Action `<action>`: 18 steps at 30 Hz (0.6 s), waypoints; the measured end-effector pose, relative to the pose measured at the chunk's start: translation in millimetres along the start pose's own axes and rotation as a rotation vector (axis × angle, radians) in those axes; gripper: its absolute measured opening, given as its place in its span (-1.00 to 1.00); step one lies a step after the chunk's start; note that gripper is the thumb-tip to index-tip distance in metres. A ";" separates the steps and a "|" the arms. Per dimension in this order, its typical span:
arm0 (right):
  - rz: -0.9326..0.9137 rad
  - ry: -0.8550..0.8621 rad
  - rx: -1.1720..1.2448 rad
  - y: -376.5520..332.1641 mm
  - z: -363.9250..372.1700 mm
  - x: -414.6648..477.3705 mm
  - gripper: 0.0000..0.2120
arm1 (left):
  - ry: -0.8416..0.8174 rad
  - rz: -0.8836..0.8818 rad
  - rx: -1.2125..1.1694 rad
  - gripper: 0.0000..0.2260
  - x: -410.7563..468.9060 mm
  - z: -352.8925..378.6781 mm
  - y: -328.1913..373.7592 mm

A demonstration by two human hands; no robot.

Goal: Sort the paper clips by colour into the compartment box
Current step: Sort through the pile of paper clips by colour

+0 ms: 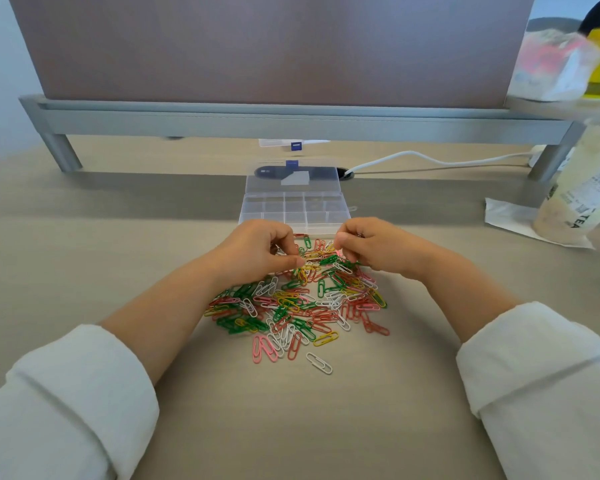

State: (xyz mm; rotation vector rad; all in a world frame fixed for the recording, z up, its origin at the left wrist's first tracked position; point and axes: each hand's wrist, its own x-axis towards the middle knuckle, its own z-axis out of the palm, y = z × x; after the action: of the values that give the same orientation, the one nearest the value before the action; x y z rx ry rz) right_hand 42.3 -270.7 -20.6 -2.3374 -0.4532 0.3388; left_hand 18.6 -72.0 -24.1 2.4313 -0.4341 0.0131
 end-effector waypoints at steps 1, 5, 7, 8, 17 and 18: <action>0.002 0.014 0.003 0.9 -1.8 -0.2 -0.73 | 0.014 -0.003 -0.008 -0.85 0.4 0.7 0.1; 0.008 0.058 -0.076 1.1 -6.7 -0.9 -0.57 | 0.001 0.000 -0.028 -0.82 1.5 7.1 1.1; 0.038 0.024 -0.197 2.1 -11.3 -2.9 -0.55 | -0.009 0.017 -0.033 -0.83 1.5 11.6 2.6; 0.060 -0.013 -0.257 2.6 -14.2 -4.7 -0.58 | -0.010 0.026 -0.034 -0.84 1.5 13.5 3.9; -0.039 -0.064 -0.285 -5.5 5.8 -3.2 -0.81 | 0.054 0.015 -0.048 -0.64 0.9 19.4 7.2; -0.059 -0.043 -0.265 -7.0 8.3 -2.0 -0.79 | 0.064 0.020 -0.042 -0.64 0.6 19.1 6.4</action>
State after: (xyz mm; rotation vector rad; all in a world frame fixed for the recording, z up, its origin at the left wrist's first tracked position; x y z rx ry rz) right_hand 35.9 -261.8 -21.4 -2.5702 -0.6197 0.3179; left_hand 15.3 -88.5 -35.0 2.3780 -0.4253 0.0896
